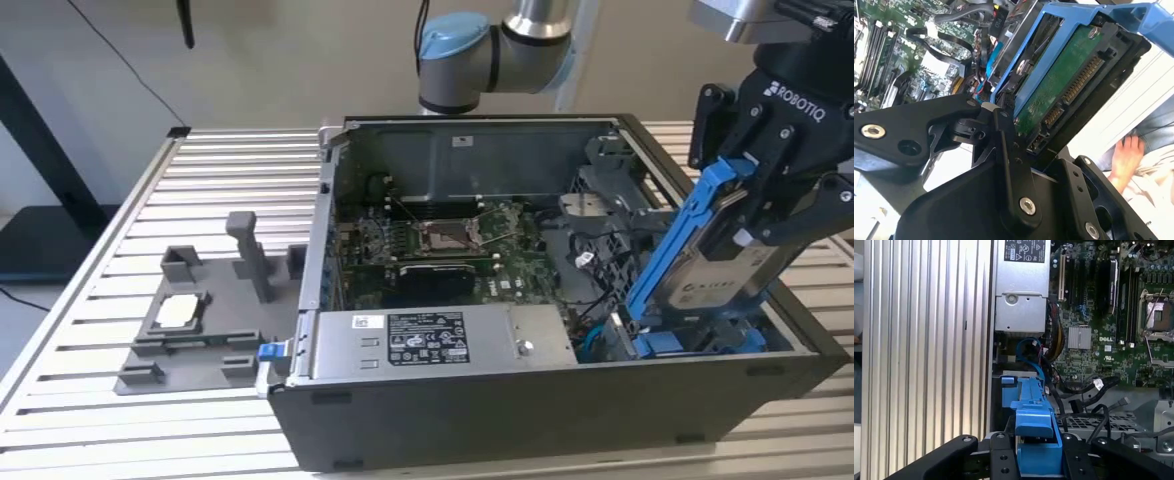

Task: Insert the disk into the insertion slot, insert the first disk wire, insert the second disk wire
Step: 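Insert the disk into the insertion slot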

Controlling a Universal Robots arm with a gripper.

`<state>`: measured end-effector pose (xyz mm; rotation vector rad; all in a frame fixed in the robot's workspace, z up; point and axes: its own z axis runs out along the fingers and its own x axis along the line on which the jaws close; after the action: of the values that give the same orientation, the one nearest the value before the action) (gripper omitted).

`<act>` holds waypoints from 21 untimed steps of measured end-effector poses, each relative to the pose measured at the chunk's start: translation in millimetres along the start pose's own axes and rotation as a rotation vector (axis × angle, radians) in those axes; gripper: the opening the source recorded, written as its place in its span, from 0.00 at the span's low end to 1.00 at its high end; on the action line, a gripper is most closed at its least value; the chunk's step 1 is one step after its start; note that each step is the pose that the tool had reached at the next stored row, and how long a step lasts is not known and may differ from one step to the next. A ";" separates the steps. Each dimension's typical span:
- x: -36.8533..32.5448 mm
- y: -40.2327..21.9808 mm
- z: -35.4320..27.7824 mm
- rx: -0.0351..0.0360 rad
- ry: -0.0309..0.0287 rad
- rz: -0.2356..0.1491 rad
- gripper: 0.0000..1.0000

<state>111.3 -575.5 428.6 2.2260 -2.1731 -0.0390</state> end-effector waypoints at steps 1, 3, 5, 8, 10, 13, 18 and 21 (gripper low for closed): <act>0.1 -0.1 1.0 0.0000 -0.0001 0.000 0.33; 0.2 -0.3 3.0 0.0000 0.0000 0.000 0.33; 0.3 -0.6 5.9 0.0000 -0.0001 0.000 0.33; 0.2 -1.0 9.5 0.0001 -0.0009 0.000 0.33; 0.2 -1.7 10.8 0.0000 -0.0013 0.000 0.33; 0.3 -3.1 11.8 0.0000 -0.0016 0.000 0.33; 0.3 -4.1 17.1 0.0000 -0.0045 0.000 0.33; 0.3 -4.2 20.7 0.0002 -0.0086 0.000 0.33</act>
<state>114.7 -575.8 407.8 2.2305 -2.1772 -0.0485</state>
